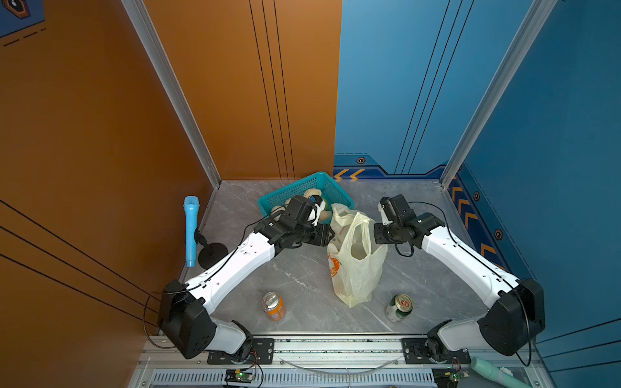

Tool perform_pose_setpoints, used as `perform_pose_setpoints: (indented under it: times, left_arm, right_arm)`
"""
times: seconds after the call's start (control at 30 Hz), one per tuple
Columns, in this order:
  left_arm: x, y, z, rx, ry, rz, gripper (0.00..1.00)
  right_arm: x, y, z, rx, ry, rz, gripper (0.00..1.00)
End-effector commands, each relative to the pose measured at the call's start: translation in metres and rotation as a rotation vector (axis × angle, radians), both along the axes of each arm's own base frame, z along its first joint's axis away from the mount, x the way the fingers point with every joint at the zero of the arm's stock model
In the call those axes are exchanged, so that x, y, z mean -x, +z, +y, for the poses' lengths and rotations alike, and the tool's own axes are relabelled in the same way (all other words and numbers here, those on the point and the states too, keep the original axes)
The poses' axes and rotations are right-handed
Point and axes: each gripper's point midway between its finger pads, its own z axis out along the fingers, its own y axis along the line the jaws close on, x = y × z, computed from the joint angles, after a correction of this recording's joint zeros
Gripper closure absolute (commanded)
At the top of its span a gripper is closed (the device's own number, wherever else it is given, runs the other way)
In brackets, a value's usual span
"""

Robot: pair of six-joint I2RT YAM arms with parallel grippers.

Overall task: Place the pears into plastic bags & tie knots
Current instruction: Pick up the plastic bag at the center of the board.

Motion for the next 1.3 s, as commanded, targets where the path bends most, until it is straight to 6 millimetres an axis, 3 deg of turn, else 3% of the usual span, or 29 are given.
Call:
perform_pose_setpoints:
  times: [0.0, 0.1, 0.17, 0.3, 0.37, 0.57, 0.67, 0.77, 0.83, 0.97, 1.0, 1.03, 1.07, 1.17, 1.27]
  left_arm:
    - [-0.016, 0.001, -0.007, -0.005, -0.019, -0.013, 0.41]
    - [-0.024, -0.001, -0.018, 0.018, -0.045, 0.005, 0.4]
    - [-0.025, 0.005, -0.032, 0.085, -0.086, 0.004, 0.41]
    - [-0.026, 0.017, -0.047, 0.158, -0.122, -0.01, 0.89]
    - [-0.025, 0.019, -0.051, 0.164, -0.132, -0.014, 0.98]
    - [-0.02, 0.021, -0.054, 0.174, -0.15, -0.003, 1.0]
    - [-0.017, 0.021, -0.055, 0.173, -0.157, 0.002, 1.0]
    - [-0.016, 0.02, -0.056, 0.173, -0.159, 0.008, 1.0]
    - [-0.015, 0.019, -0.057, 0.169, -0.159, 0.008, 1.0]
    - [-0.015, 0.012, -0.047, 0.114, -0.13, 0.006, 1.0]
    - [-0.015, 0.008, -0.041, 0.082, -0.113, 0.005, 1.0]
    - [-0.016, 0.003, -0.034, 0.039, -0.09, 0.001, 1.0]
    - [-0.016, -0.003, -0.026, -0.01, -0.067, -0.001, 1.0]
    - [-0.007, -0.02, -0.012, -0.094, -0.044, 0.016, 1.0]
    - [0.005, -0.033, -0.007, -0.142, -0.05, 0.028, 1.0]
  right_arm:
    - [-0.001, 0.005, 0.001, -0.045, -0.002, -0.019, 0.77]
    - [0.001, 0.009, 0.002, -0.064, 0.02, -0.029, 0.78]
    - [0.003, 0.016, 0.004, -0.075, 0.046, -0.044, 0.73]
    - [0.003, 0.042, 0.006, -0.071, 0.112, -0.127, 0.37]
    - [0.004, 0.06, 0.015, -0.072, 0.21, -0.209, 0.21]
    - [0.011, 0.103, 0.058, 0.025, 0.612, -0.569, 0.0]
    - [0.005, 0.111, 0.073, 0.05, 0.725, -0.582, 0.0]
    - [-0.004, 0.11, 0.089, 0.079, 0.815, -0.577, 0.06]
    - [-0.012, 0.117, 0.095, 0.075, 0.829, -0.604, 0.18]
    - [-0.035, 0.136, 0.093, 0.059, 0.751, -0.653, 0.64]
    - [-0.046, 0.142, 0.085, 0.043, 0.68, -0.667, 0.75]
    - [-0.056, 0.148, 0.077, 0.027, 0.599, -0.679, 0.94]
    - [-0.07, 0.156, 0.063, 0.003, 0.485, -0.691, 1.0]
    - [-0.093, 0.165, 0.037, -0.132, 0.308, -0.685, 1.0]
    - [-0.121, 0.157, 0.003, -0.242, 0.09, -0.593, 1.0]
